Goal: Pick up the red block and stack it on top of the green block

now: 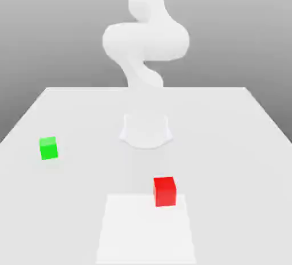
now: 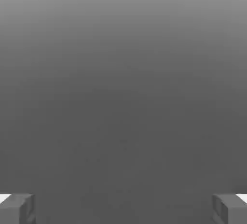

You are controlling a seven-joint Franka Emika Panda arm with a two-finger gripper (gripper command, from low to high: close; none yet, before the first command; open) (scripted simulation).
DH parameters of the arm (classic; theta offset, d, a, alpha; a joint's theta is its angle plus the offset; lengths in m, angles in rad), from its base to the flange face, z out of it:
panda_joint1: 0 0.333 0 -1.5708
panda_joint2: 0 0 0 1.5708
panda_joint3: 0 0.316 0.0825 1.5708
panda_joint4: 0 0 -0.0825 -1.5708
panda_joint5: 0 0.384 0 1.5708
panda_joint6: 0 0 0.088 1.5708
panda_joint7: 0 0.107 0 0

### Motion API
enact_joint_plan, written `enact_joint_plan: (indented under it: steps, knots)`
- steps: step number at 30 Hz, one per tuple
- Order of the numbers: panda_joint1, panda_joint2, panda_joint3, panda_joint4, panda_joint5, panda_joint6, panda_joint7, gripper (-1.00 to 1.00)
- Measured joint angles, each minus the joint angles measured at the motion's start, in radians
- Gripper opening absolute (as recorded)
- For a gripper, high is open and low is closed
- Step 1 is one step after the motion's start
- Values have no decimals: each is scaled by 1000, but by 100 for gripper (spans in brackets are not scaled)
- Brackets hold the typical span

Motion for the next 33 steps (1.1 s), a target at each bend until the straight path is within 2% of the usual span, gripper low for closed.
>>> enact_joint_plan:
  steps: [16, 18, 23, 24, 30, 33]
  knots:
    - [72, 499, 50, -540, 27, 411, -1, 0]
    - [76, 641, 59, -574, 13, 521, 11, 0]
    - [100, 860, 27, -566, -32, 703, 44, 0]
    - [110, 894, 17, -562, -37, 732, 48, -100]
    - [113, 911, 13, -559, -43, 747, 54, -100]
    - [102, 849, 27, -568, -29, 694, 43, -100]
